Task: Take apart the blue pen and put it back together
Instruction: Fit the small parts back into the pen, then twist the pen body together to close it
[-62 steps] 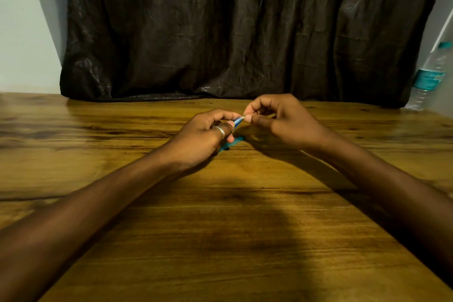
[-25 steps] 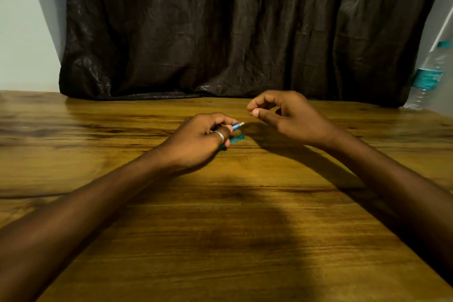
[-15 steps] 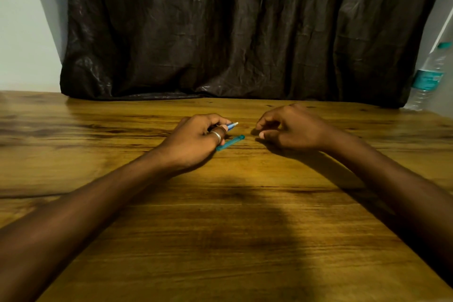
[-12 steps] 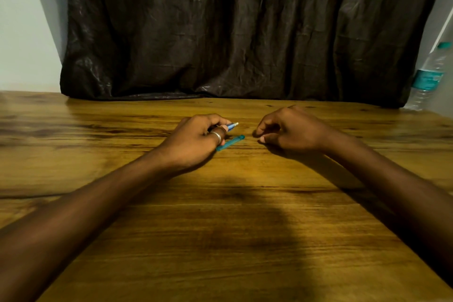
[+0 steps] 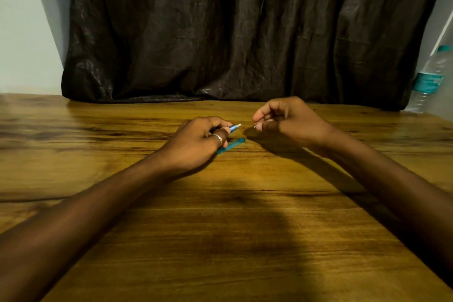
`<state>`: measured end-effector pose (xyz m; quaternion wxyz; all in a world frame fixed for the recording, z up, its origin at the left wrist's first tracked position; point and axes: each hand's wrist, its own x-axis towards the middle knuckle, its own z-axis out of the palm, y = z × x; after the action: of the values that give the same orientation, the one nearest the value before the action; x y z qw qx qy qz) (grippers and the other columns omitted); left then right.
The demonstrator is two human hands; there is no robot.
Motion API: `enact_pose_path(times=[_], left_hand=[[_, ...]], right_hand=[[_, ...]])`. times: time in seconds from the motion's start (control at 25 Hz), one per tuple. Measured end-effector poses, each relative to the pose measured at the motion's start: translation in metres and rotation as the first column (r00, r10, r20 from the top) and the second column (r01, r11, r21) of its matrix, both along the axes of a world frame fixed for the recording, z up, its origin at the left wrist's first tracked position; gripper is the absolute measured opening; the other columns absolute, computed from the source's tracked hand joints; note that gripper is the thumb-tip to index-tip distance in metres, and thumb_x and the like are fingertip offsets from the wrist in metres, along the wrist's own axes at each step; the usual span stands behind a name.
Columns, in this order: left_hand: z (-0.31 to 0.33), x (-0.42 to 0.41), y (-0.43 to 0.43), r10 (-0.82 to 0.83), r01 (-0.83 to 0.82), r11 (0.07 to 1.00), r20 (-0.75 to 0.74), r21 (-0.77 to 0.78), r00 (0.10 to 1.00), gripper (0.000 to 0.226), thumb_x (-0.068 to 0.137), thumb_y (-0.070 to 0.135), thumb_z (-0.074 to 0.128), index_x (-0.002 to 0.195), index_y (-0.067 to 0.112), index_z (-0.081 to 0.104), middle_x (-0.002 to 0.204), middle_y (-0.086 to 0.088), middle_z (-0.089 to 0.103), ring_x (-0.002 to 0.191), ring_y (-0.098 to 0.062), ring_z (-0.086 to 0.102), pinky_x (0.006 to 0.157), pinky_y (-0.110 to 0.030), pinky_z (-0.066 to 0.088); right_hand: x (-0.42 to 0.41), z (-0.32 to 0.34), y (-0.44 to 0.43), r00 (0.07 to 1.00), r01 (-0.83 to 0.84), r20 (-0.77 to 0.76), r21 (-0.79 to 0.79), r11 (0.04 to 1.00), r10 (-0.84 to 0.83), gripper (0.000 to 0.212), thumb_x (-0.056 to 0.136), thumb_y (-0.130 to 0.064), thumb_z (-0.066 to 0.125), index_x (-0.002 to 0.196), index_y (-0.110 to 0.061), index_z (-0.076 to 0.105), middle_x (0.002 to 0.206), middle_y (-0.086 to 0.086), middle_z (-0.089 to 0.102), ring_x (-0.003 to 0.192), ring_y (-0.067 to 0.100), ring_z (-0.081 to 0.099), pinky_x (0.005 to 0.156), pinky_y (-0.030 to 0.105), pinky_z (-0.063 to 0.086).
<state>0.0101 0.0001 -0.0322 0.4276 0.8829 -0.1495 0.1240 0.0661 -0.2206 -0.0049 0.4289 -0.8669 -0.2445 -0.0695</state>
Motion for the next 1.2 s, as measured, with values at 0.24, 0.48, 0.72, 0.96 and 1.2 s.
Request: enact_pose_path(times=[0.24,0.48,0.72,0.96,1.2], left_hand=[[-0.001,0.002,0.002,-0.027,0.027,1.000,0.003,-0.009,1.000,0.020,0.103,0.027,0.054,0.112,0.030,0.072,0.090,0.002,0.076,0.077,-0.024,0.070,0.065,-0.038,0.053],[-0.005,0.006,0.002,-0.047,0.048,0.999,0.012,-0.012,0.999,0.020,0.102,0.028,0.055,0.109,0.032,0.073,0.089,0.006,0.076,0.079,-0.021,0.070,0.068,-0.044,0.056],[-0.006,0.006,0.000,-0.058,0.059,0.998,0.007,-0.033,0.998,0.019,0.102,0.029,0.056,0.108,0.033,0.073,0.088,0.005,0.076,0.068,-0.014,0.064,0.064,-0.032,0.047],[-0.005,0.005,-0.001,-0.059,0.060,0.998,0.018,-0.032,0.998,0.018,0.101,0.026,0.057,0.104,0.027,0.075,0.090,0.001,0.078,0.082,-0.023,0.072,0.073,-0.048,0.057],[-0.006,0.007,0.001,-0.069,0.069,0.996,0.006,-0.051,0.998,0.019,0.097,0.032,0.058,0.096,0.028,0.077,0.087,-0.005,0.079,0.088,-0.039,0.072,0.075,-0.058,0.057]], right_hand=[[-0.014,0.003,0.012,0.986,-0.043,-0.140,0.329,0.943,0.094,0.022,0.087,0.012,0.063,0.108,0.012,0.061,0.088,0.019,0.070,0.070,0.011,0.068,0.061,0.017,0.055],[-0.015,0.000,0.016,0.980,-0.064,-0.157,0.324,0.944,0.120,0.015,0.087,0.009,0.065,0.096,-0.003,0.064,0.093,0.018,0.071,0.086,0.020,0.073,0.071,0.026,0.060],[-0.019,0.001,0.018,0.975,-0.079,-0.168,0.335,0.939,0.142,0.018,0.086,0.012,0.064,0.093,-0.005,0.063,0.090,0.014,0.070,0.078,0.013,0.072,0.071,0.025,0.061],[-0.019,0.000,0.019,0.986,-0.102,-0.107,0.228,0.968,0.129,0.018,0.086,0.010,0.067,0.096,-0.005,0.064,0.094,0.019,0.072,0.077,0.012,0.073,0.072,0.028,0.061],[-0.020,-0.001,0.021,0.985,-0.112,-0.099,0.242,0.964,0.139,0.018,0.086,0.009,0.066,0.096,-0.005,0.063,0.091,0.017,0.070,0.076,0.011,0.071,0.069,0.027,0.060]])
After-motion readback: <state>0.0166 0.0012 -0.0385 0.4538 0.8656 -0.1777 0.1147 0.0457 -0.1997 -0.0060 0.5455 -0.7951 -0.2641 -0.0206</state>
